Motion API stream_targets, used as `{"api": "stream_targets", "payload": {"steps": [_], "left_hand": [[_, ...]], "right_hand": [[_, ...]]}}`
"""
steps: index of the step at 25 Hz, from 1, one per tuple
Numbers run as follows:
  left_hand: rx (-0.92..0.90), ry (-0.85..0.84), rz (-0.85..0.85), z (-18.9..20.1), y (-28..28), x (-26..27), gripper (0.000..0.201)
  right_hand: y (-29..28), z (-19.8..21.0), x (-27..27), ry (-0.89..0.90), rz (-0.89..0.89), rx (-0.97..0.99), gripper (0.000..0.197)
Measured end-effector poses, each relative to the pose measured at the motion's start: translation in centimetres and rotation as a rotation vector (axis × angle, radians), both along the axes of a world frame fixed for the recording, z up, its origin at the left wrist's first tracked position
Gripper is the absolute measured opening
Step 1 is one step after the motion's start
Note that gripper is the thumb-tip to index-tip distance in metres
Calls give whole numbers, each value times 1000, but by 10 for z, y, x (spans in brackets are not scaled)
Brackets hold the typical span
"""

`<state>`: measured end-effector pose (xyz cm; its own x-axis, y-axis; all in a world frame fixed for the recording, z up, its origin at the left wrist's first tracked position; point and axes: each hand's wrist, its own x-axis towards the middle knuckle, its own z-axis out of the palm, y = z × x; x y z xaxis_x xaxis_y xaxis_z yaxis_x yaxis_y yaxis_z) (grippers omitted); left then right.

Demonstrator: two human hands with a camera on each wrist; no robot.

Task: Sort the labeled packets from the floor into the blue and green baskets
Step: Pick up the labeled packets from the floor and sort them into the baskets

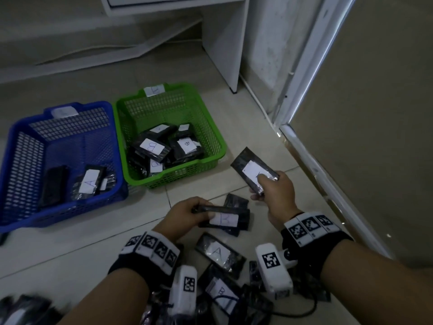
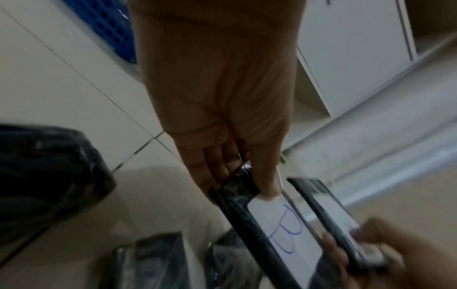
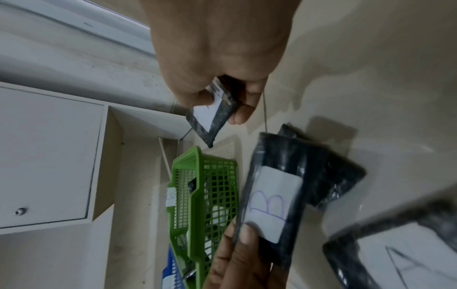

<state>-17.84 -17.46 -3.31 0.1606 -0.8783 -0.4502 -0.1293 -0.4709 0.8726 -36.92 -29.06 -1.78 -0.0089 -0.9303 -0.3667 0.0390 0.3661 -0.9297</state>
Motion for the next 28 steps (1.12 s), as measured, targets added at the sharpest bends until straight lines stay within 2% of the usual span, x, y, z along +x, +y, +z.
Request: {"api": "stream_targets", "payload": {"steps": [2, 5, 8, 14, 16, 18, 20, 22, 24, 25, 28], "left_hand": [[15, 243, 166, 17, 9, 14, 15], [-14, 374, 297, 38, 30, 45, 15], [-41, 375, 423, 46, 62, 83, 18], [-87, 292, 640, 57, 137, 143, 17], [-111, 268, 711, 60, 158, 157, 15], [-150, 271, 781, 62, 169, 166, 14], [-198, 291, 844, 62, 172, 172, 14], [-254, 328, 880, 62, 163, 174, 14], [-306, 369, 865, 66, 143, 172, 11], [-324, 393, 845, 68, 129, 167, 5], [-382, 488, 821, 78, 82, 150, 13]], "right_hand": [[7, 9, 12, -45, 17, 0, 29], [18, 24, 42, -122, 205, 23, 20], [26, 37, 88, -73, 434, -25, 23], [33, 38, 226, 310, 738, -276, 30], [43, 32, 270, 419, 868, -282, 23], [55, 28, 294, 450, 941, -228, 21], [65, 26, 301, 433, 925, -209, 31], [68, 28, 290, 311, 871, -189, 43], [59, 28, 269, 268, 835, -270, 42], [51, 29, 254, 341, 812, -357, 38], [24, 35, 197, 661, 730, -566, 29]]}}
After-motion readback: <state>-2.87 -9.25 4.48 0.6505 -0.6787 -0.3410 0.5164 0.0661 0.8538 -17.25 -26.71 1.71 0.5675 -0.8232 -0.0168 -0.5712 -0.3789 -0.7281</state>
